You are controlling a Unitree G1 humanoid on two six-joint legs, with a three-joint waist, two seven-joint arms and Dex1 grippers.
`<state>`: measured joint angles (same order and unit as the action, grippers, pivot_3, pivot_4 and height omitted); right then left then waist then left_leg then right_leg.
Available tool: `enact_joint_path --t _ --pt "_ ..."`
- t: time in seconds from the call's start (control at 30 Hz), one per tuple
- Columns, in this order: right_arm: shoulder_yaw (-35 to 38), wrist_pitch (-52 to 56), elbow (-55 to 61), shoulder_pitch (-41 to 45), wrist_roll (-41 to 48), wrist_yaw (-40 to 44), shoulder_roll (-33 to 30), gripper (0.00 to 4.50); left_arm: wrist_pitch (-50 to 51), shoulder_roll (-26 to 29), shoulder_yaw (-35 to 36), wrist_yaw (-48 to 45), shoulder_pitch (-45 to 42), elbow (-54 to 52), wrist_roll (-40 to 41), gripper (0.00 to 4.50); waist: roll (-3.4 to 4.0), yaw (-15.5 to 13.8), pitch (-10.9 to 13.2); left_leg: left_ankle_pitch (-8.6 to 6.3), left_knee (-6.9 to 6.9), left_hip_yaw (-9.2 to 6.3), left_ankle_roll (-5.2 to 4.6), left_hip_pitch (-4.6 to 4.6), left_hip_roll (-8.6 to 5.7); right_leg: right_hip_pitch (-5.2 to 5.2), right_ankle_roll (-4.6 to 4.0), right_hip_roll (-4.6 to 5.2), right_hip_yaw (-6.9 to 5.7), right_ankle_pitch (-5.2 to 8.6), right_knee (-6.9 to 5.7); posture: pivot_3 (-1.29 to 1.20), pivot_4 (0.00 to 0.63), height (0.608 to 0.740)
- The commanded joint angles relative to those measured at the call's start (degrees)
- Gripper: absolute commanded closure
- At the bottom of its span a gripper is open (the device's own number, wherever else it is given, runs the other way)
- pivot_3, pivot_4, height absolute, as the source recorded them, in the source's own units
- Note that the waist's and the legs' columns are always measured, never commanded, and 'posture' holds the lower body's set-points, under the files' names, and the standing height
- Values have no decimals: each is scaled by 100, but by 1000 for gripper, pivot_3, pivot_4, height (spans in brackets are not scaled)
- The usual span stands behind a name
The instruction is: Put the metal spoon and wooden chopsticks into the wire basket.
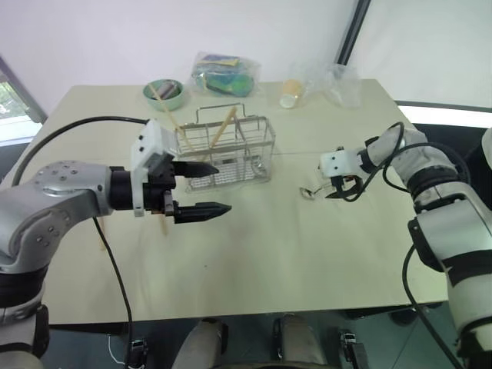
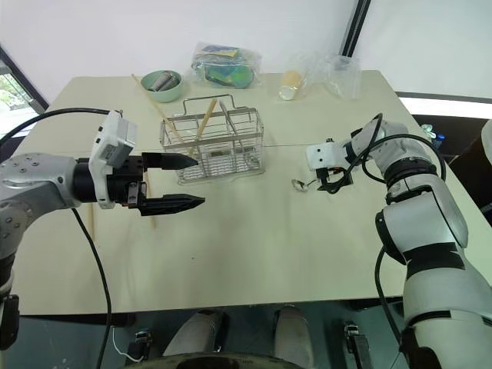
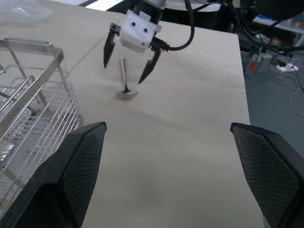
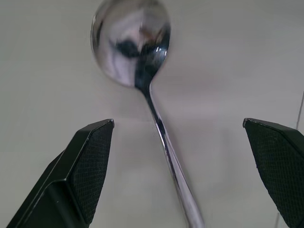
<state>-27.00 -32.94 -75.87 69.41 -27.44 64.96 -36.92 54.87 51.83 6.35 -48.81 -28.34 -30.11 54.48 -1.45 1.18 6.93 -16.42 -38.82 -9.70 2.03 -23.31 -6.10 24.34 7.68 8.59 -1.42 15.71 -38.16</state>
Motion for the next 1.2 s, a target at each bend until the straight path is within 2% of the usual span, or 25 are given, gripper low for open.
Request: enact_joint_path --t 0.03,0.13,0.2,0.27,0.63,0.87,1.2 --pt "102 -102 -22 199 0 -92 114 0 108 90 286 130 59 -236 218 85 -2 12 -1 0 0 0 0 1 0 0 0 0 1 0 -1 0 150 643" --pt "210 -82 -45 183 55 1 199 0 154 73 305 254 50 -270 282 85 -2 29 -1 2 -1 0 2 2 1 1 0 -3 4 0 -3 0 150 643" --pt "243 -94 -46 141 70 53 230 542 177 42 300 342 -7 -256 316 0 -2 28 -1 3 -3 0 4 3 1 1 -1 -2 4 0 -3 0 150 643" --pt "260 -96 -43 101 63 44 256 1320 197 22 281 405 -82 -228 344 0 -3 15 -2 3 -4 0 4 2 0 0 -1 -2 5 -1 -4 0 150 643" --pt "254 -72 -48 5 -33 85 232 1320 174 87 213 347 -431 72 264 0 -5 8 -3 3 -7 0 5 2 -2 -3 -3 -3 5 -3 -5 0 150 643" --pt "-52 -321 -34 88 -520 -703 183 1320 156 14 224 390 -504 103 252 0 -13 11 -8 4 -9 1 6 2 -2 -3 -3 -3 8 -3 -8 0 150 643" --pt "-106 -382 -91 101 -723 -856 185 1320 149 -59 270 545 -633 125 274 0 -21 14 -13 5 -23 1 7 4 -2 -3 -8 -5 10 -5 -15 0 150 643"
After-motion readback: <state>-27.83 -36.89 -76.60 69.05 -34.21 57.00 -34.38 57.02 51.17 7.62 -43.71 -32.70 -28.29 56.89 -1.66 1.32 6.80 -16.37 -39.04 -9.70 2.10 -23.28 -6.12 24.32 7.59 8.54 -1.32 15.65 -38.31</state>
